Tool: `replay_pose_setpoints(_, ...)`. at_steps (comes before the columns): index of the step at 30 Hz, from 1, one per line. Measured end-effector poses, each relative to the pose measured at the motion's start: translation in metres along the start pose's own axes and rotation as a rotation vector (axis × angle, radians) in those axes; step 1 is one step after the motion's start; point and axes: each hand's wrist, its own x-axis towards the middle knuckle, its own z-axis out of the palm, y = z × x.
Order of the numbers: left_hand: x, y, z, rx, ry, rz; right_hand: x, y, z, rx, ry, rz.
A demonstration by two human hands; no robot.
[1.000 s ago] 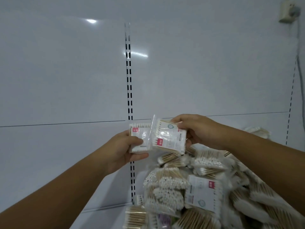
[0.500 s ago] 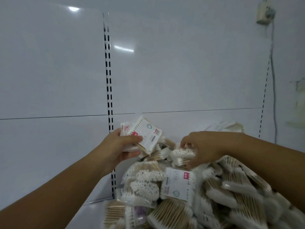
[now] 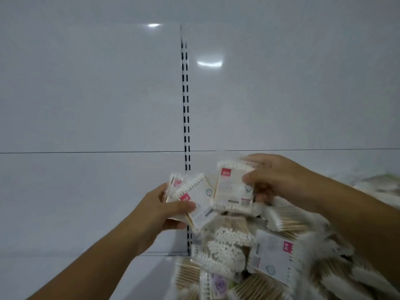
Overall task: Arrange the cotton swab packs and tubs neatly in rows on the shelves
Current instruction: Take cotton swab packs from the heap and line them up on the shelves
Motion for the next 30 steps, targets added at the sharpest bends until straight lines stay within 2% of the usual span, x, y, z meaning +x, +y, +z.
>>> replay_pose_setpoints(3, -0.041, -0.015, -0.034, -0.020, 0.160, 0.006, 0.022, -0.010, 0.060, -0.082, -0.178, -0.059)
replay_pose_setpoints(7, -0.099, -0.034, -0.077, -0.086, 0.427, 0.016, 0.041, -0.017, 0.134, -0.118, -0.301, -0.071)
replay_pose_setpoints(11, -0.179, -0.054, -0.152, -0.096, 0.700, 0.023, 0.047, -0.041, 0.257, -0.177, -0.433, -0.090)
replay_pose_setpoints(15, -0.265, -0.066, -0.246, -0.159, 0.890, -0.004, 0.032, -0.067, 0.401, -0.004, -0.469, -0.120)
replay_pose_setpoints(18, -0.331, -0.063, -0.319, -0.196, 0.973, -0.036, 0.010, -0.083, 0.508, 0.252, -0.445, -0.109)
replay_pose_setpoints(23, -0.414, -0.051, -0.425, -0.219, 1.019, -0.064, -0.012, -0.109, 0.649, 0.617, -0.528, 0.101)
replay_pose_setpoints(27, -0.436, -0.055, -0.492, -0.246, 1.018, -0.040, -0.003, -0.118, 0.735, 0.673, -0.489, 0.202)
replay_pose_setpoints(30, -0.436, -0.064, -0.545, -0.228, 1.078, -0.007, 0.019, -0.127, 0.787, 0.673, -0.474, 0.170)
